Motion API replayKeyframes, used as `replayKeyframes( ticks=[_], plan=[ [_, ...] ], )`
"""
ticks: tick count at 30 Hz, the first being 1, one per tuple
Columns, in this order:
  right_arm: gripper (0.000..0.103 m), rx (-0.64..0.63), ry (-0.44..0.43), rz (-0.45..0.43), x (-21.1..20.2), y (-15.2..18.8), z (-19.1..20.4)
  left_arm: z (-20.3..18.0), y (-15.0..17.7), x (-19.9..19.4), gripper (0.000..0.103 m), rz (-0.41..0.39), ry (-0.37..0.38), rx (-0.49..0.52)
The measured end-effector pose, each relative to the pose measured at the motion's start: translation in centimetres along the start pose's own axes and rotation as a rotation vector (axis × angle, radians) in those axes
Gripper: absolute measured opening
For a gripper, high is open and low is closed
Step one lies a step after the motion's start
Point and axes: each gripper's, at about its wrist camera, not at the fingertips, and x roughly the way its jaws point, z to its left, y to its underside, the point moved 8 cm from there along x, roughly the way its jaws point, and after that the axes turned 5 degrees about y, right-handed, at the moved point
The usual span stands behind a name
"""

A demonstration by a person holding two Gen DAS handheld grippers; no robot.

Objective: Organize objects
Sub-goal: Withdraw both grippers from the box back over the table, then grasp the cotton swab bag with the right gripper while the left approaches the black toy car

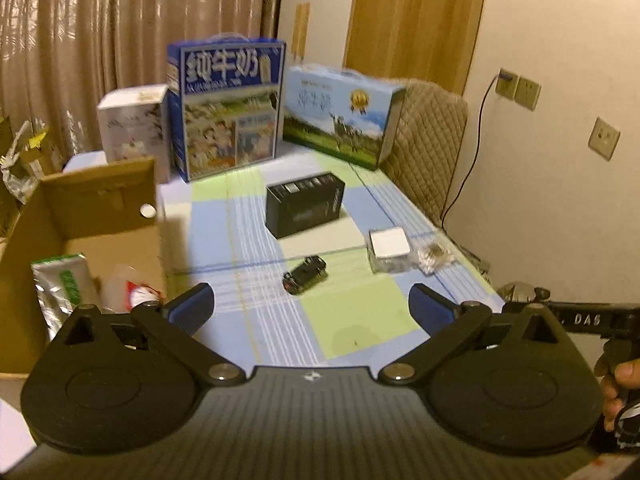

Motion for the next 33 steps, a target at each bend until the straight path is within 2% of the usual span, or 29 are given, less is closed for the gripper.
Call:
replayKeyframes(
  ticks=[6, 11, 18, 26, 28, 33],
  plan=[
    [0.068, 0.031, 0.046, -0.028, 2.6, -0.7, -3.3, -0.5, 1.7, 5.1, 0.102, 0.044, -0.033, -0.015],
    [0.068, 0.032, 0.074, -0.031, 5.5, -2.1, -4.7, 0.0, 2.6, 9.4, 0.102, 0.049, -0.069, -0.045],
    [0.068, 0.004, 0.080, -0.037, 9.4, -4.0, -4.8, 0.4, 3.6, 14.8, 0.102, 0.062, -0.081, 0.019],
    [0.068, -0.094, 0.144, -0.053, 13.5, -6.1, -5.0, 1.1, 3.2, 19.5, 0.101, 0.075, -0.059, 0.085],
    [0.068, -0.034, 0.136, -0.028, 14.8, -6.4, -5.9, 1.3, 3.0, 20.5, 0.101, 0.077, -0.055, 0.085],
    [0.068, 0.224, 0.046, 0.063, 18.0, -6.7, -7.7, 1.6, 3.0, 22.2, 0.098, 0.106, -0.026, 0.061]
  ],
)
